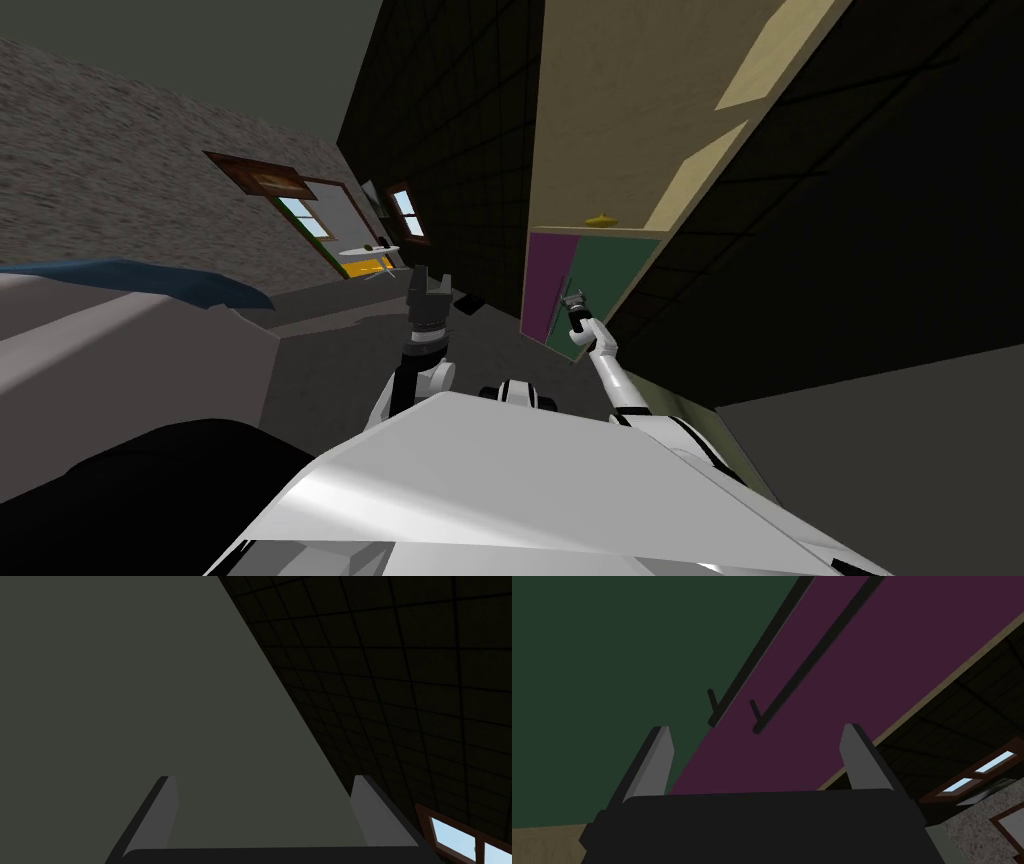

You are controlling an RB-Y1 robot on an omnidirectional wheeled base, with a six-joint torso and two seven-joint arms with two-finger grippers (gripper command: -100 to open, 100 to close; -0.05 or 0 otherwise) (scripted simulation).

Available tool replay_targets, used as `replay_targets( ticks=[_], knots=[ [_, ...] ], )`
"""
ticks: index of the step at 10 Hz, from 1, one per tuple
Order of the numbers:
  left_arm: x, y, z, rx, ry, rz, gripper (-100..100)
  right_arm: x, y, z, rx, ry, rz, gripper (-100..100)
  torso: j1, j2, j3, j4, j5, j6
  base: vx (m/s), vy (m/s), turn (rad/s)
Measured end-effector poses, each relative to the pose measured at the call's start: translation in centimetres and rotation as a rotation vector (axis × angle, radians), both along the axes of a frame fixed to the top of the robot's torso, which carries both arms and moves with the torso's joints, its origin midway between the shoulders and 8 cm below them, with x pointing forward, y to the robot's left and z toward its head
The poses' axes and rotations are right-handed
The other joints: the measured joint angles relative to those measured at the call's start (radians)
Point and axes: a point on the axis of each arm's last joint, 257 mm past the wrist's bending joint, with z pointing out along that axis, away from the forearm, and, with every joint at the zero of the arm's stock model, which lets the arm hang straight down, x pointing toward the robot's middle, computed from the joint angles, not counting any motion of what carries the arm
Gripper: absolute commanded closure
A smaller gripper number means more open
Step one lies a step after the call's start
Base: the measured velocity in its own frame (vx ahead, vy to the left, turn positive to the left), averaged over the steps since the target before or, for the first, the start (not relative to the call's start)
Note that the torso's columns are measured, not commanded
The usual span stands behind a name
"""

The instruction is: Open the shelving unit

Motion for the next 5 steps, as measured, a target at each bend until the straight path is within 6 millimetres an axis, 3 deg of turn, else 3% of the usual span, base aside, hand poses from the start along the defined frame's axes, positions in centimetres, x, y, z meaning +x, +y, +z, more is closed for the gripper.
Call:
replay_targets(
  ticks=[5],
  knots=[
    [0.0,0.0,0.0,0.000,0.000,0.000,0,2.6,-2.8,0.7,-0.232,0.051,-0.091,-100,0.001,-0.001,-0.001,0.000,0.000,0.000,0.034,0.050,0.017]
  ],
)
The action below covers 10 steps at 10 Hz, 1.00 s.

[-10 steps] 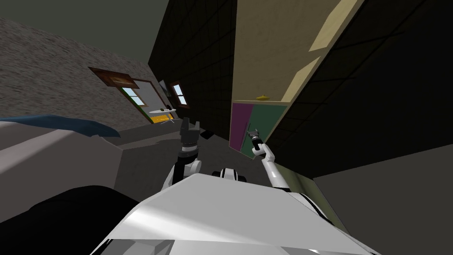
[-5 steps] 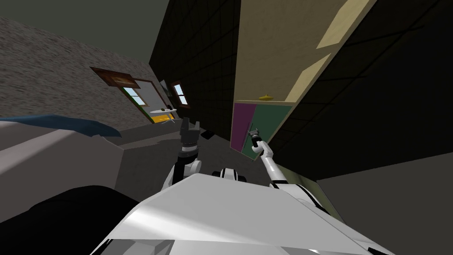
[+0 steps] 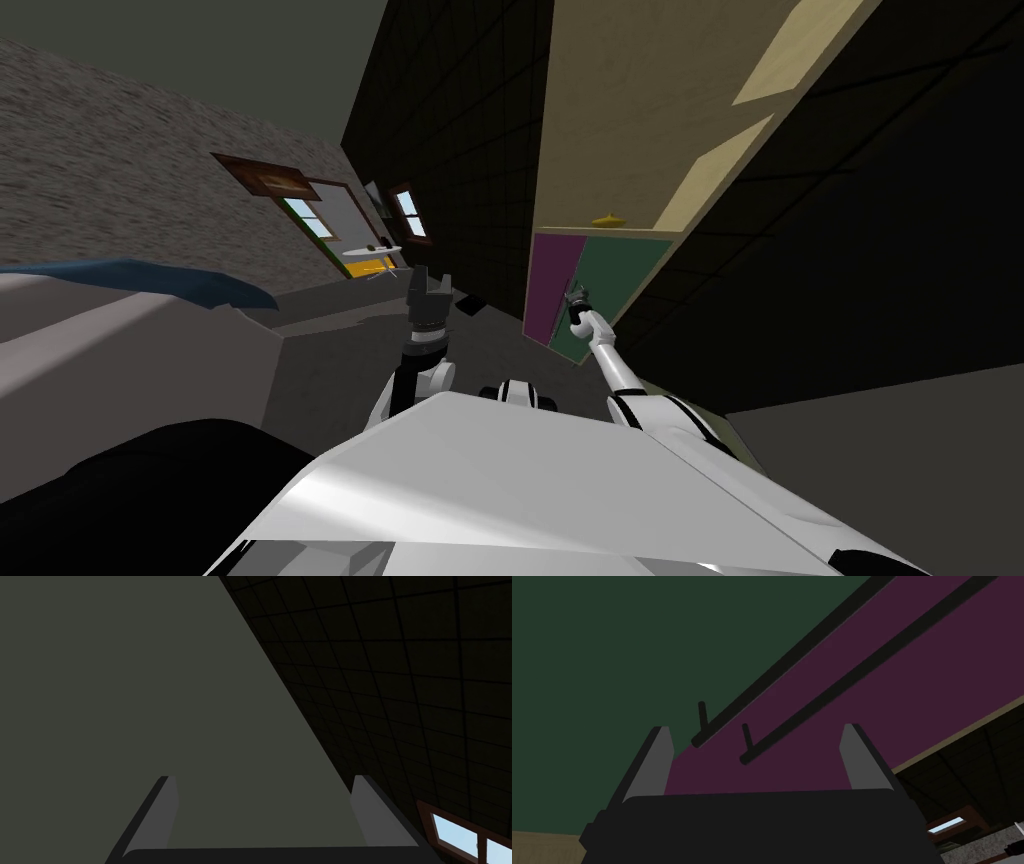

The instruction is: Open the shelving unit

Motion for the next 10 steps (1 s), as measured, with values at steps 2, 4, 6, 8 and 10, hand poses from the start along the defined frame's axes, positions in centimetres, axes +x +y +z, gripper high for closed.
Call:
replay_targets(
  ticks=[2,4,6,8,10],
  knots=[
    [0.0,0.0,0.0,0.000,0.000,0.000,0,0.6,-1.4,0.6,-0.079,0.014,-0.036,-100,-0.001,0.001,0.001,0.000,0.000,0.000,0.021,0.039,0.013],
    [0.0,0.0,0.0,0.000,0.000,0.000,0,1.0,-2.2,1.0,-0.128,0.021,-0.058,-100,-0.001,0.001,0.001,0.000,0.000,0.000,0.006,0.009,0.001],
    [0.0,0.0,0.0,0.000,0.000,0.000,0,1.0,-2.2,1.0,-0.128,0.021,-0.057,100,-0.001,0.001,0.001,0.000,0.000,0.000,-0.039,-0.055,0.069],
    [0.0,0.0,0.0,0.000,0.000,0.000,0,1.6,-0.4,1.2,-0.128,0.016,-0.010,100,-0.006,0.006,0.004,0.002,-0.002,0.001,-0.157,-0.174,0.099],
    [0.0,0.0,0.0,0.000,0.000,0.000,0,1.8,1.3,1.1,-0.127,0.013,0.035,100,0.000,0.001,0.001,0.001,0.000,0.000,-0.144,-0.175,0.120]
  ],
)
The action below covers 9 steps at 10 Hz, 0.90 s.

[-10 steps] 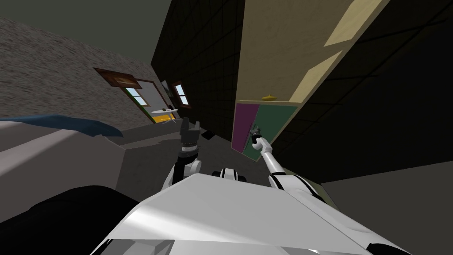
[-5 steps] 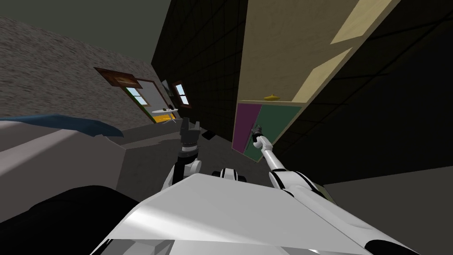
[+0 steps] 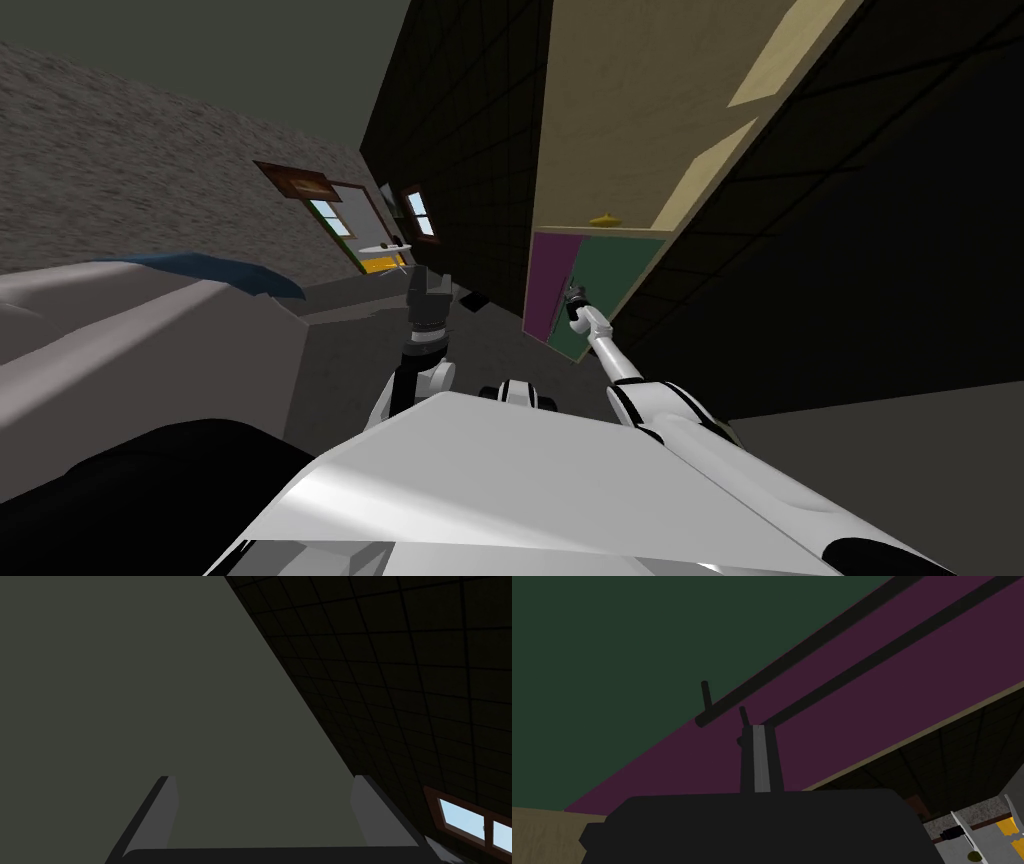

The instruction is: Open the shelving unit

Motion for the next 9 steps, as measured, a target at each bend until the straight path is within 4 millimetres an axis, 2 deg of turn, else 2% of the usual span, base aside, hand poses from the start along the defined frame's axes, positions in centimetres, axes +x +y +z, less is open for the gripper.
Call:
replay_targets(
  ticks=[5,7,8,9],
  knots=[
    [0.0,0.0,0.0,0.000,0.000,0.000,0,0.9,4.7,0.4,-0.004,0.001,0.123,100,0.001,0.000,0.000,0.000,0.001,-0.001,-0.165,-0.156,0.122],
    [0.0,0.0,0.0,0.000,0.000,0.000,0,1.0,6.5,0.2,-0.002,0.002,0.176,100,0.000,-0.002,-0.001,0.000,0.000,0.001,-0.096,-0.099,0.024],
    [0.0,0.0,0.0,0.000,0.000,0.000,0,1.0,6.6,0.2,-0.002,0.002,0.176,-100,0.005,-0.008,-0.005,-0.002,0.001,0.000,0.052,0.040,-0.084],
    [0.0,0.0,0.0,0.000,0.000,0.000,0,1.1,5.8,0.2,-0.007,0.001,0.157,-100,0.009,-0.011,-0.007,-0.004,0.002,0.000,0.104,0.107,-0.064]
  ],
)
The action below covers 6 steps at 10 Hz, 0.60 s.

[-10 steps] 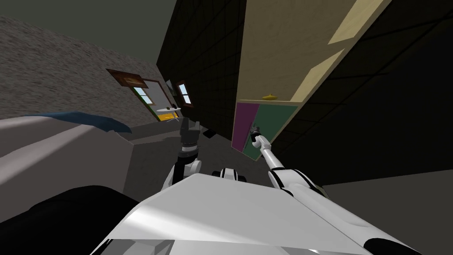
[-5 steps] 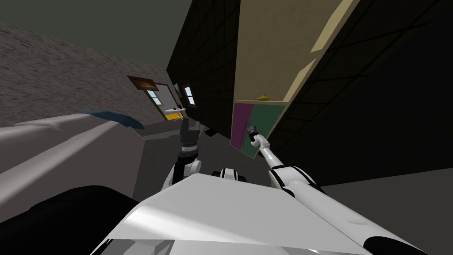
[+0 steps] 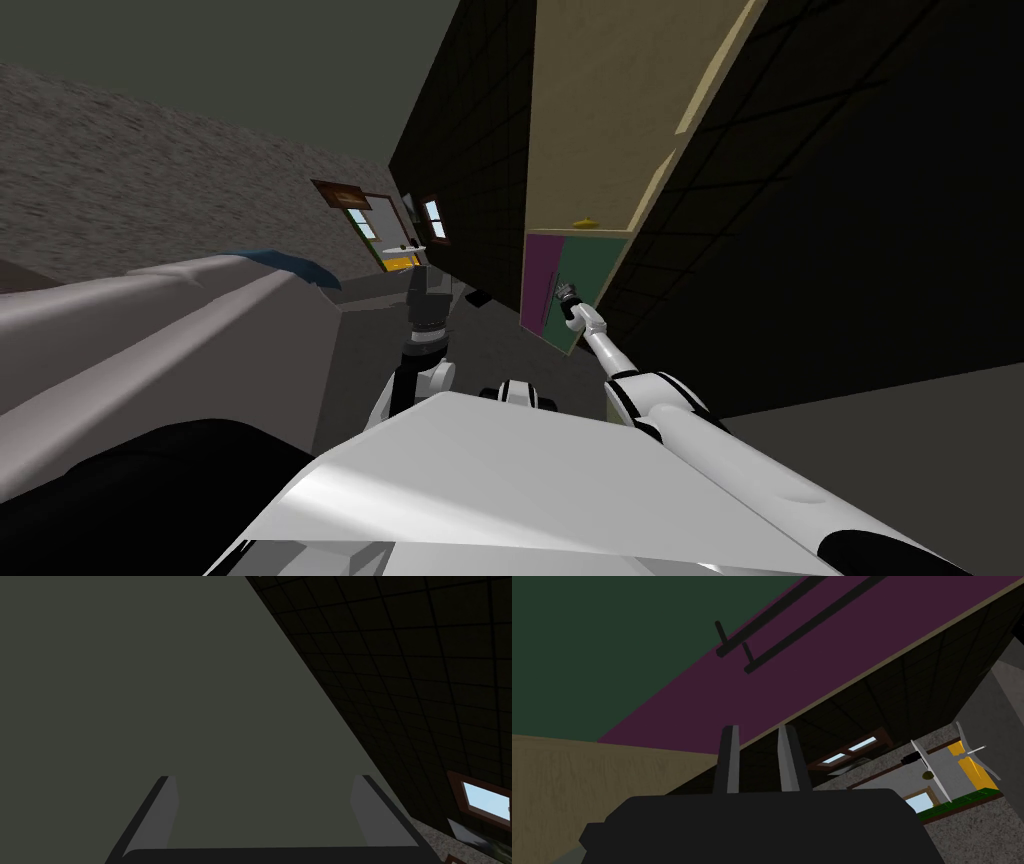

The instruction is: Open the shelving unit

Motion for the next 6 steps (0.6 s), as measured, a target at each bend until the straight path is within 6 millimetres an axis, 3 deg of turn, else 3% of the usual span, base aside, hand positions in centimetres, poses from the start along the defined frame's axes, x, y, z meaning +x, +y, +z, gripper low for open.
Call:
replay_targets(
  ticks=[6],
  knots=[
    [0.0,0.0,0.0,0.000,0.000,0.000,0,0.0,-4.7,0.6,-0.019,-0.004,-0.112,-100,-0.009,0.012,0.007,0.004,-0.003,0.000,0.110,0.121,-0.058]
  ],
)
